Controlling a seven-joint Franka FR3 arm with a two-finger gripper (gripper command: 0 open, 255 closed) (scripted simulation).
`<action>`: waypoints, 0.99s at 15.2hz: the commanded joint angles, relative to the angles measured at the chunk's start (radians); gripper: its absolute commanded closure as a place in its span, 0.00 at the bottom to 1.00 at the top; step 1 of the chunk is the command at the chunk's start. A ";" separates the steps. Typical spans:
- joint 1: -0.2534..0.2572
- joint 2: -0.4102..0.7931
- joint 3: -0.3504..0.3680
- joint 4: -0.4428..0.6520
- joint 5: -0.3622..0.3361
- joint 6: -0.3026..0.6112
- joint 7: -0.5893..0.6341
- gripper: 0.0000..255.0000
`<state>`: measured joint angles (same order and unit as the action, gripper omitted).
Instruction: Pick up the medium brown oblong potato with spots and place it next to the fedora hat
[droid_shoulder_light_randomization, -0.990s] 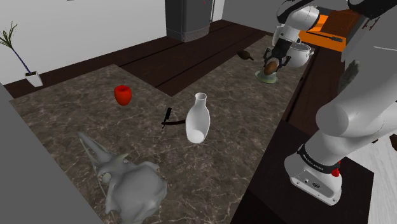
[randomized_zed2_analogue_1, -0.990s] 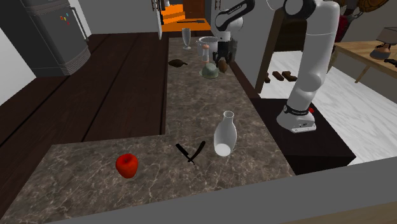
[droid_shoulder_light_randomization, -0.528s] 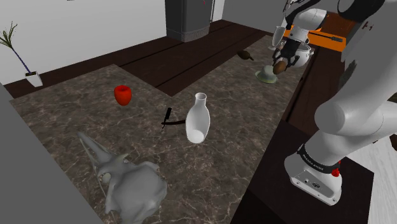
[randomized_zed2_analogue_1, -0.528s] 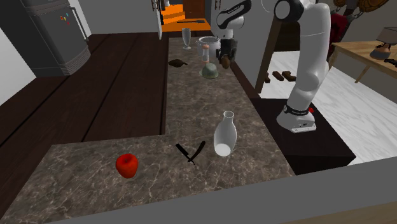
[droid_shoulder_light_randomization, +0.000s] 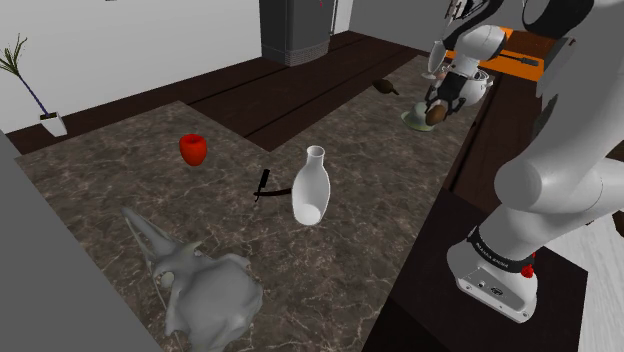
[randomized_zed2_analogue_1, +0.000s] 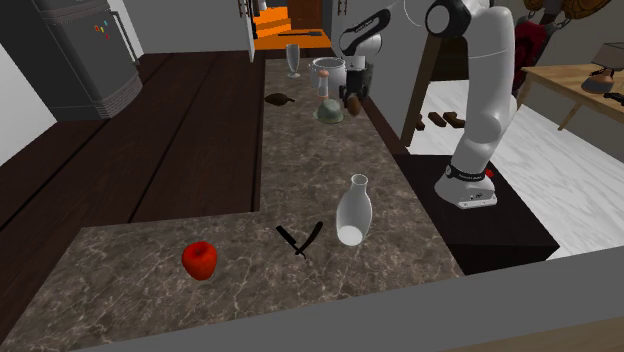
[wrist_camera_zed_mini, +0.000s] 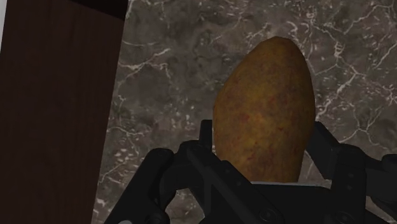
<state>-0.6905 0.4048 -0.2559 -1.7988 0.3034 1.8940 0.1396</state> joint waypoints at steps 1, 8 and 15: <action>-0.002 0.016 0.002 -0.006 0.006 0.021 -0.007 1.00; -0.006 0.070 0.011 -0.026 0.026 0.090 -0.030 1.00; -0.012 0.130 0.022 -0.034 0.049 0.156 -0.052 1.00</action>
<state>-0.7004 0.5260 -0.2349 -1.8314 0.3489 2.0391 0.0931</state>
